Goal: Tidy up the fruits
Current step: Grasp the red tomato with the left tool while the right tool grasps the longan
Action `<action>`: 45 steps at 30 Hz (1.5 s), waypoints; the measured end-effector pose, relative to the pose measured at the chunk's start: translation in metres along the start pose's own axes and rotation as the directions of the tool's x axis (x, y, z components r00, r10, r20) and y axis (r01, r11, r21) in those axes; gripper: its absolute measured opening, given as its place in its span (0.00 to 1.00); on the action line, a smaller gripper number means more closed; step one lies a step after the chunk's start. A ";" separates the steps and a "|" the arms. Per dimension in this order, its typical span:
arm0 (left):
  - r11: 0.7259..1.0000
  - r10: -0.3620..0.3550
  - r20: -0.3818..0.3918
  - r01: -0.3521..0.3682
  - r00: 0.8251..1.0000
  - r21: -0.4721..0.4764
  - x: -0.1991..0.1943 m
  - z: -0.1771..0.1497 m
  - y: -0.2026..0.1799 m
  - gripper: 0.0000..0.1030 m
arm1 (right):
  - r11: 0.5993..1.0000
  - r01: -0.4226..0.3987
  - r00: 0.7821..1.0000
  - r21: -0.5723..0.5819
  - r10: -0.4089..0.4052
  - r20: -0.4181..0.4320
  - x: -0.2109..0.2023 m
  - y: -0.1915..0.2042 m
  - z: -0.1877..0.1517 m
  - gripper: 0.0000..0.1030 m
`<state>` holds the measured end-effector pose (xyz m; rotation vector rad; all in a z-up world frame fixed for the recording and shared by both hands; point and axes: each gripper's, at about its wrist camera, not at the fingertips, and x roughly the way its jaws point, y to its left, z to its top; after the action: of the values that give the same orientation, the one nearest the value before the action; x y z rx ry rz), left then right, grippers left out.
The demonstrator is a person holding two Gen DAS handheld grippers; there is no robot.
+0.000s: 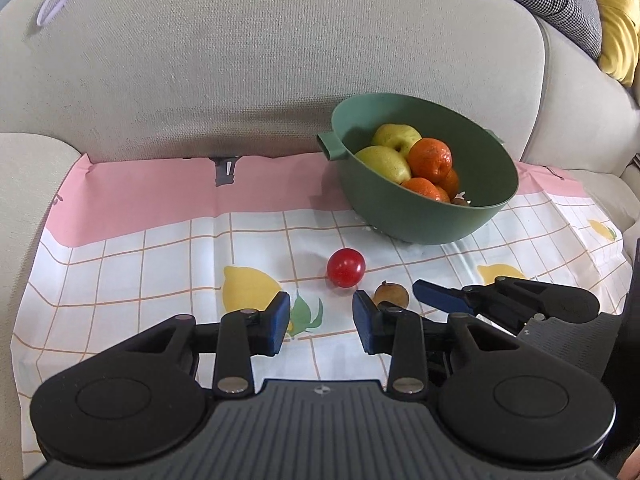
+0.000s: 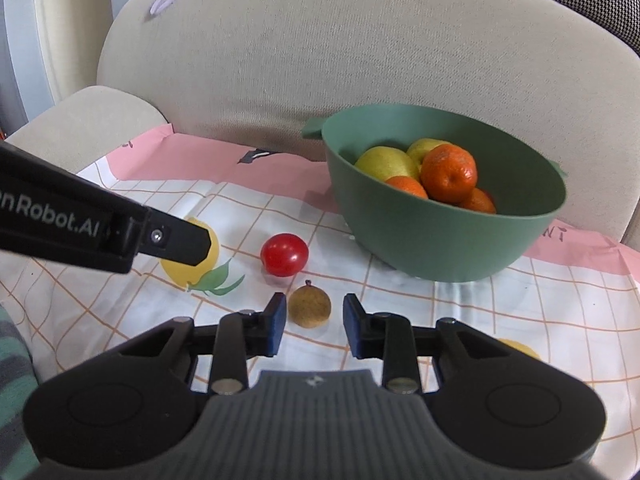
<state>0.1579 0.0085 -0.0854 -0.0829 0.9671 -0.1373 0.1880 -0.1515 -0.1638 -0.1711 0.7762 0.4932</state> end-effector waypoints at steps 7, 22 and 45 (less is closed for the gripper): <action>1.000 -0.016 0.001 0.016 1.000 0.025 0.009 0.001 -0.001 0.41 | 1.000 -0.015 1.000 -0.007 0.015 0.000 0.003 0.001 -0.001 0.20; 0.990 -0.038 -0.017 0.040 0.999 0.138 0.056 0.009 -0.021 0.41 | 0.995 0.056 0.998 0.083 -0.057 0.011 -0.020 -0.034 -0.006 0.20; 0.994 -0.034 -0.020 0.036 0.999 0.107 0.065 0.008 -0.022 0.31 | 0.989 0.041 0.999 0.142 -0.038 -0.024 -0.009 -0.045 -0.010 0.21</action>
<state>0.1995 -0.0230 -0.1308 0.0001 0.9751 -0.2225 0.1981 -0.1974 -0.1653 -0.0590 0.8247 0.3968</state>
